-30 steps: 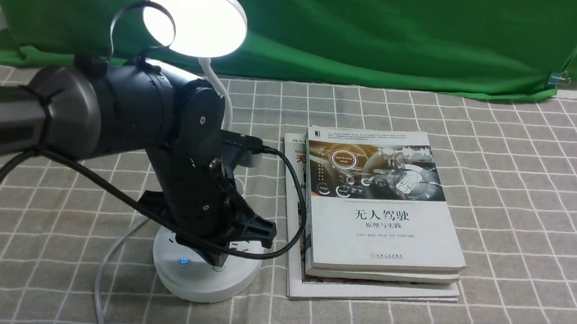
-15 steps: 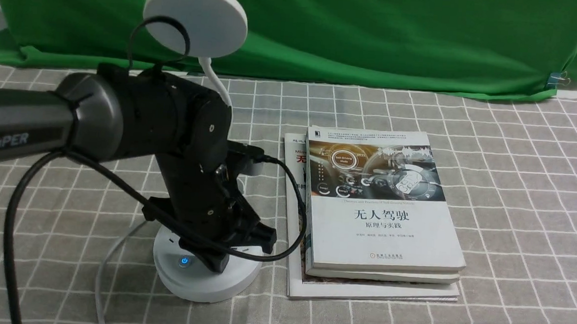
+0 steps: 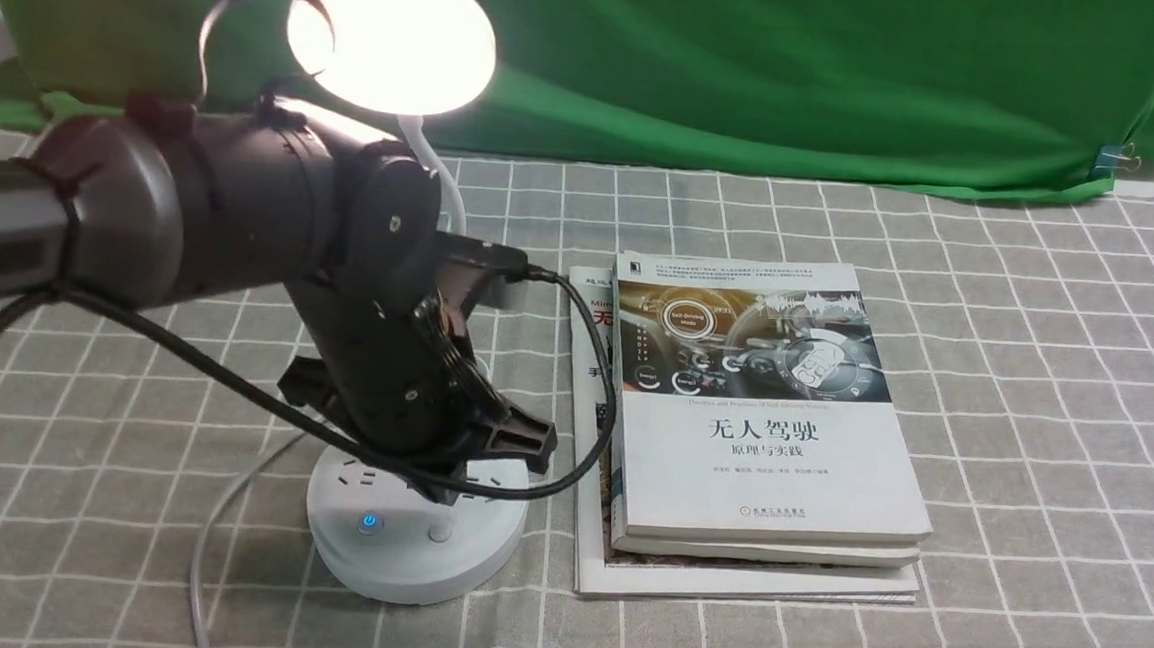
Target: Turn off the desk lamp on the grey coffee tablecloth by hand.
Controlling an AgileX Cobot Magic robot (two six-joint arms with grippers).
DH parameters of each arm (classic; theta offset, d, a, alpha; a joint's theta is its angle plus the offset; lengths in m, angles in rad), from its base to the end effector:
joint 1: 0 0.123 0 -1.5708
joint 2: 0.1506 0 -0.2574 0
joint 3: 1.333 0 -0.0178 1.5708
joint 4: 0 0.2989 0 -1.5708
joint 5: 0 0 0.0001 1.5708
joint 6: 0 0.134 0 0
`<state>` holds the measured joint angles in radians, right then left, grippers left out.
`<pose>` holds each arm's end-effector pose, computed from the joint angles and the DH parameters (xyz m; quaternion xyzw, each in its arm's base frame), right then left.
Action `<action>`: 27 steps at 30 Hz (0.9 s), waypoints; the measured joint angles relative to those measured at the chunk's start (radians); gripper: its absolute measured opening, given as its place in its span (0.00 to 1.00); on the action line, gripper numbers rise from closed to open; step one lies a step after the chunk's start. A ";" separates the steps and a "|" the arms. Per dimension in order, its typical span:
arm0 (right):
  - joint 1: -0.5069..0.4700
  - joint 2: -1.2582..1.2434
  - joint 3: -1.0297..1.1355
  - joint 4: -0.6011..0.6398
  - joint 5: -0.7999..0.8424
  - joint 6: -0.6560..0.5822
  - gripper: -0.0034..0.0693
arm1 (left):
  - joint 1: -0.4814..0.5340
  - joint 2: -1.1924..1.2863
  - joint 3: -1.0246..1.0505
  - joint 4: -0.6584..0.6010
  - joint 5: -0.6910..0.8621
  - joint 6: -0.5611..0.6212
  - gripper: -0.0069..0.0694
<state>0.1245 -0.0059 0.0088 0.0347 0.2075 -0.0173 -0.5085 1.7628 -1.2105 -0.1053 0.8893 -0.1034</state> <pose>0.1731 0.0226 0.1865 -0.0427 0.7480 0.0494 0.6604 0.3358 -0.1997 0.1169 0.1718 0.9782 -0.0746 0.0895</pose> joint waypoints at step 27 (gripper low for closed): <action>0.000 0.000 0.000 0.000 0.000 0.000 0.10 | -0.007 -0.119 0.045 0.003 0.028 0.013 0.09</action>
<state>0.1245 -0.0059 0.0088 0.0347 0.2075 -0.0173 -0.5151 1.6441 -1.1655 -0.1027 0.9177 -0.0909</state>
